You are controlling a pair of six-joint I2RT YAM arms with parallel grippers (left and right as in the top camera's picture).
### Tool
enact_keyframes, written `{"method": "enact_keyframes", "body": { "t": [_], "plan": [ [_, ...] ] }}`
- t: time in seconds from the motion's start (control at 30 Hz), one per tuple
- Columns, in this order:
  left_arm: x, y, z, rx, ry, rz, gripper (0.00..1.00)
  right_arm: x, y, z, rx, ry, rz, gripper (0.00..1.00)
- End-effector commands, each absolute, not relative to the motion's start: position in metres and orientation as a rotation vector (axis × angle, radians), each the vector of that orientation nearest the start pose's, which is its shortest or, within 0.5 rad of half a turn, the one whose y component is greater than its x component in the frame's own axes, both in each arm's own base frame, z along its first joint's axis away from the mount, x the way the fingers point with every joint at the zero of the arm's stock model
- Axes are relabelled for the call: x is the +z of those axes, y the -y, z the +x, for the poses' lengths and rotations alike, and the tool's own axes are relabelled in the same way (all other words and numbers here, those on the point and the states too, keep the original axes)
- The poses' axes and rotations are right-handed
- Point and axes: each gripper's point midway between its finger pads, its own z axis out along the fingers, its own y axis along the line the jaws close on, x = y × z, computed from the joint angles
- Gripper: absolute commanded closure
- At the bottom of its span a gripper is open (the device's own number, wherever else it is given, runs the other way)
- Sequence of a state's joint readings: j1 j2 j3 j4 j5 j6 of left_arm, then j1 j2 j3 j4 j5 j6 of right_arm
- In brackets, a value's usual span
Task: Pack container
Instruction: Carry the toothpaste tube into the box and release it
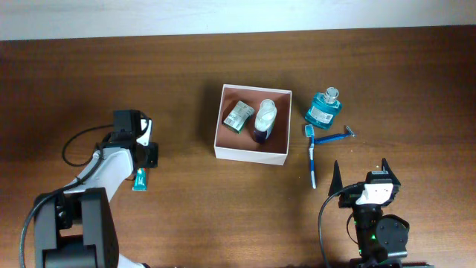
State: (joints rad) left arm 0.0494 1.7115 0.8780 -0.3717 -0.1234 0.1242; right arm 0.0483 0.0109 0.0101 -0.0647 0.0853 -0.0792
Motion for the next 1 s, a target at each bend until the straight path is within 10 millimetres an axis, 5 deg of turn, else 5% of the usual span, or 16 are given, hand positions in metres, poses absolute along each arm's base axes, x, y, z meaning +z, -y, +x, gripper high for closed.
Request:
{"method": "enact_keyframes", "body": {
  "t": [0.0,0.23,0.4,0.5,0.7,0.97],
  "plan": [
    [0.016,-0.042,0.367,0.225,-2.742,0.065,0.99,0.158,0.004,0.246,-0.097,-1.642,-0.034,0.01],
    [0.102,-0.027,0.418,0.094,-2.499,-0.096,0.99,0.158,0.004,0.246,-0.097,-1.642,-0.034,0.01],
    [0.178,0.028,0.444,-0.207,-2.295,-0.062,0.99,0.158,0.004,0.246,-0.097,-1.642,-0.034,0.01],
    [0.205,0.064,0.452,-0.358,-2.198,-0.027,0.99,0.158,0.004,0.246,-0.097,-1.642,-0.034,0.01],
    [0.227,0.141,0.448,-0.502,-2.105,0.126,0.99,0.158,0.004,0.246,-0.097,-1.642,-0.034,0.01],
    [0.227,0.202,0.429,-0.482,-2.089,0.24,0.99,0.158,0.004,0.246,-0.097,-1.642,-0.034,0.01]
  ]
}}
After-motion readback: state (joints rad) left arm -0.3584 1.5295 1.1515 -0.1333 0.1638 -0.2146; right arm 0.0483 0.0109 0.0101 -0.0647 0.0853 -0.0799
